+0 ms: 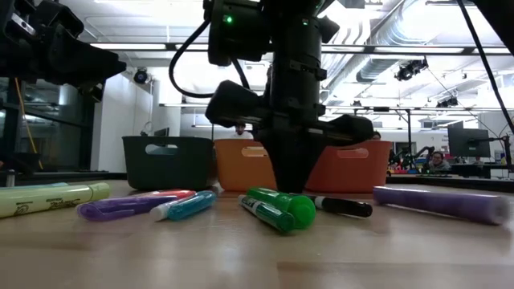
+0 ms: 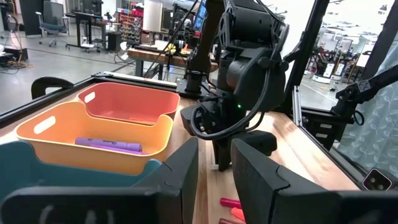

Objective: Pick & Place Markers
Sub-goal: Put the black marker pen into the blue bin

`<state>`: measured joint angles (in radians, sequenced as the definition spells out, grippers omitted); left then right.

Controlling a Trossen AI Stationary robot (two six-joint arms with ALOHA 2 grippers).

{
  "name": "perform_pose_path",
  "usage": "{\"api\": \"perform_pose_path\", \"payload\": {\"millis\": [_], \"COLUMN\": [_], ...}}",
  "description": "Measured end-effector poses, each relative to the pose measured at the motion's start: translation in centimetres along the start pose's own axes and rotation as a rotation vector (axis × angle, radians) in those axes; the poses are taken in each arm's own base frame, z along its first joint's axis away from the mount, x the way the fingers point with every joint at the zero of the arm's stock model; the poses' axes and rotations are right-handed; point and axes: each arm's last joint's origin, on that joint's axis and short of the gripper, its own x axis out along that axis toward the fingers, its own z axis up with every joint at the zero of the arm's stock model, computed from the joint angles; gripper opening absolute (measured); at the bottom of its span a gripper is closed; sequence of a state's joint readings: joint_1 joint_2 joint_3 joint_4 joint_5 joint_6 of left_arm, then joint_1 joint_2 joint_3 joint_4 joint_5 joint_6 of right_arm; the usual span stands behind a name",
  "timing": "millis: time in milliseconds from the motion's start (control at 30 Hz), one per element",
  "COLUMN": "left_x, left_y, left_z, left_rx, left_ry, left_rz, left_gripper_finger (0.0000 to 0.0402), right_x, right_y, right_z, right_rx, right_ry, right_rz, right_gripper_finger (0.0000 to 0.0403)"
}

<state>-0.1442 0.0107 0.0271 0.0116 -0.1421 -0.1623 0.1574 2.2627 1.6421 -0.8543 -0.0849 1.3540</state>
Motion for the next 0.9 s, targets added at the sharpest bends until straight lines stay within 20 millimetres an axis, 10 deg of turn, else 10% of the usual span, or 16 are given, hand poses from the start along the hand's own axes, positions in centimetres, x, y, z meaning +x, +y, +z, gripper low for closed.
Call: {"api": "perform_pose_path", "payload": {"millis": [900], "left_x": [0.0], "left_y": [0.0], "left_z": [0.0], "left_rx": [0.0], "left_ry": [0.0], "left_rz": [0.0], "left_gripper_finger": [0.0094], "right_x": [-1.5], "right_y": [1.0], "right_z": [0.1], "right_rx": [-0.079], "right_ry": [-0.022], "right_rz": [-0.009], "right_gripper_finger": [0.0017]}}
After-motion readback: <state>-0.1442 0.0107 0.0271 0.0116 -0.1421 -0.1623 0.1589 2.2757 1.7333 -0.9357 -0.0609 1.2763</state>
